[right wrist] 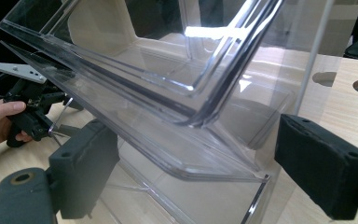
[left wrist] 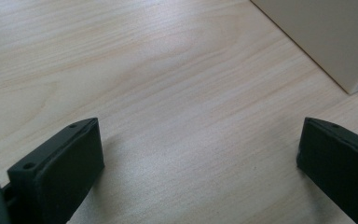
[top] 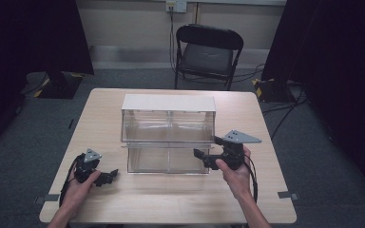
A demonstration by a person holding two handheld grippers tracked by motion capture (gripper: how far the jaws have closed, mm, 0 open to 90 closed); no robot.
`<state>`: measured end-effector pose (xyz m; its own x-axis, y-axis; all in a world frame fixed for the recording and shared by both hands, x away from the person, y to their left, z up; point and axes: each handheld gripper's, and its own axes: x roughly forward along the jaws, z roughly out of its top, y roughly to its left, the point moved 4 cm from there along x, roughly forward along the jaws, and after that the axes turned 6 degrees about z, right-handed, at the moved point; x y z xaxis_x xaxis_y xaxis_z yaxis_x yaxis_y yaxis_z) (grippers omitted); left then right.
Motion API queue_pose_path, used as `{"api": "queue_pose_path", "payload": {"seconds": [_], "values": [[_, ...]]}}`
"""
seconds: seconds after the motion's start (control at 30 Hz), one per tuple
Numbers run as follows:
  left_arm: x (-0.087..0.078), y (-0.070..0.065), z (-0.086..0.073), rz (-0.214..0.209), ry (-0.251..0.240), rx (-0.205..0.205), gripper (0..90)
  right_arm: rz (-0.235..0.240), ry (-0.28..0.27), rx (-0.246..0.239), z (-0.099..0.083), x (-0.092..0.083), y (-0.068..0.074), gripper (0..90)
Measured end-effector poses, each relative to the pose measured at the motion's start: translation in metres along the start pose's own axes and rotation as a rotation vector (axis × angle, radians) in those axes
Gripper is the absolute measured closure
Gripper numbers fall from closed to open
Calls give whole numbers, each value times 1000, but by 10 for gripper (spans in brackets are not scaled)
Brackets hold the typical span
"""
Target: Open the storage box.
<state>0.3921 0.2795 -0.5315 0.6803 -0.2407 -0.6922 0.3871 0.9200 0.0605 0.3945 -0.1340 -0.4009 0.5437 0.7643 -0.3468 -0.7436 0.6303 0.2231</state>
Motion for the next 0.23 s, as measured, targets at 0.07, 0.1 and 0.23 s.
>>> {"api": "queue_pose_path", "payload": {"seconds": [0.07, 0.1, 0.23], "values": [[0, 0, 0, 0, 0, 0, 0, 0, 0, 1, 0, 0, 0, 130], [0, 0, 0, 0, 0, 0, 0, 0, 0, 0, 0, 0, 0, 130], [0, 0, 0, 0, 0, 0, 0, -1, 2, 0, 0, 0, 0, 130]]}}
